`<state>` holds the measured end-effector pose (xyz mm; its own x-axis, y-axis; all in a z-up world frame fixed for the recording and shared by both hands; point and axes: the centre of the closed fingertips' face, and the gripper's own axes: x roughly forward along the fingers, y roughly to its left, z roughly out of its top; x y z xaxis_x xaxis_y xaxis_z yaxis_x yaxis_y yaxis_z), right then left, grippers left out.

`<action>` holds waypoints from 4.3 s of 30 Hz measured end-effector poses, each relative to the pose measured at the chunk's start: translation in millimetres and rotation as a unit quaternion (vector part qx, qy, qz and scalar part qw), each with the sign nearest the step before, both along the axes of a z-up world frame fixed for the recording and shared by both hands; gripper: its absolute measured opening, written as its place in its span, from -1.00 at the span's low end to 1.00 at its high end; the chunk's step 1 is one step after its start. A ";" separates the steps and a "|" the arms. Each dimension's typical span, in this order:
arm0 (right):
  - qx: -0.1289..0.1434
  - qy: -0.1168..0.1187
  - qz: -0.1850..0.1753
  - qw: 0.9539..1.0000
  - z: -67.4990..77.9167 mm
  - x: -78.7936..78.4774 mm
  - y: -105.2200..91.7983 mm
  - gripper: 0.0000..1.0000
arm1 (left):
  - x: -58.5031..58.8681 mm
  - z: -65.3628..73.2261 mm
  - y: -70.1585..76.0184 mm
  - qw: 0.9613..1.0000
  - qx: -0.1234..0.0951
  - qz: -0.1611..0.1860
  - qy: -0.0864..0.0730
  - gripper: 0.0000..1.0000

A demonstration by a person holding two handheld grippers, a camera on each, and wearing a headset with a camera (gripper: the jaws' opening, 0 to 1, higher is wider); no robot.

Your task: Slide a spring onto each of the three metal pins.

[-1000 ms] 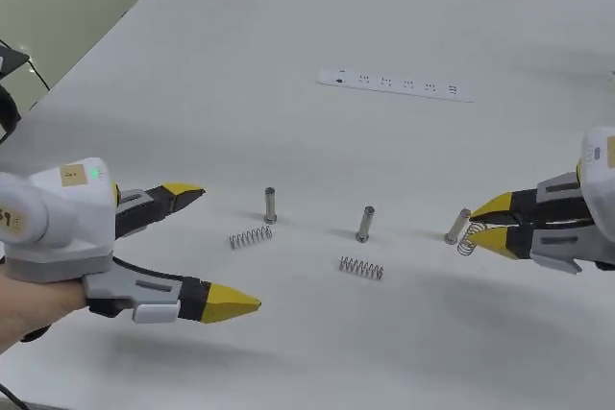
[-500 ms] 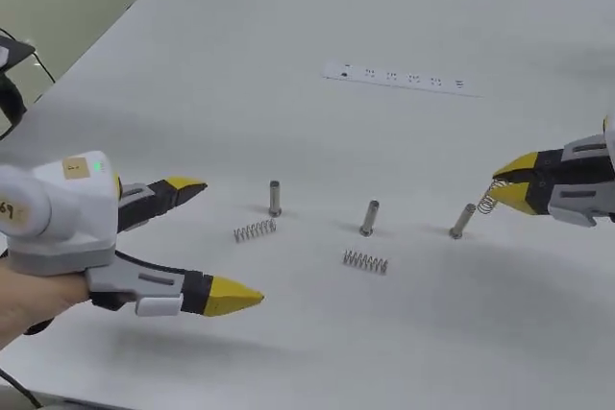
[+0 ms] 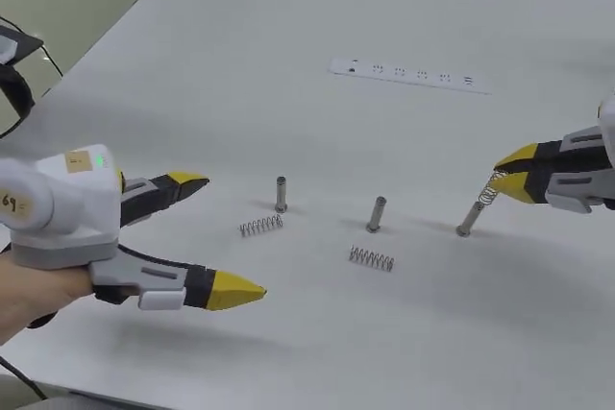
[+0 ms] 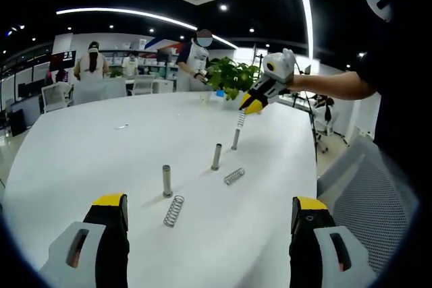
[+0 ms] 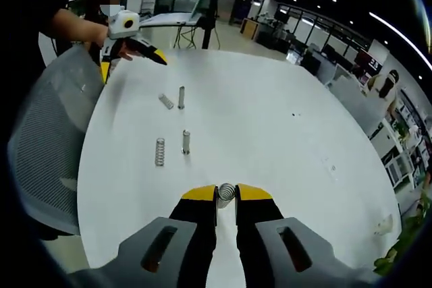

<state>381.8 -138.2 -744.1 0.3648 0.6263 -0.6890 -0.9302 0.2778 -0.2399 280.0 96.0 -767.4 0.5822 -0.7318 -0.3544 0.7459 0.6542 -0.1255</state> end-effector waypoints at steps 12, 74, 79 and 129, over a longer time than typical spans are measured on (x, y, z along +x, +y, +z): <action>-0.006 0.008 0.000 1.000 -8.7 1.3 1.7 -0.86 | -0.9 0.1 2.5 1.000 0.001 0.004 0.000 0.97; -0.025 0.064 -0.045 0.997 -65.2 3.9 -4.7 -0.82 | -1.1 0.6 1.6 1.000 -0.005 0.006 0.002 0.96; -0.016 0.065 -0.054 0.996 -65.8 4.1 -3.7 -0.76 | -1.4 0.6 0.8 1.000 -0.005 0.006 0.003 0.96; 0.202 0.063 -0.075 0.974 -3.0 -48.0 20.9 -0.17 | 1.9 9.6 -3.2 1.000 -0.010 0.005 0.000 0.96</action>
<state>333.8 -117.3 -747.0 0.4021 0.8018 -0.4420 -0.8864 0.4618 0.0313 281.9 92.9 -757.8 0.5897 -0.7326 -0.3399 0.7394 0.6590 -0.1378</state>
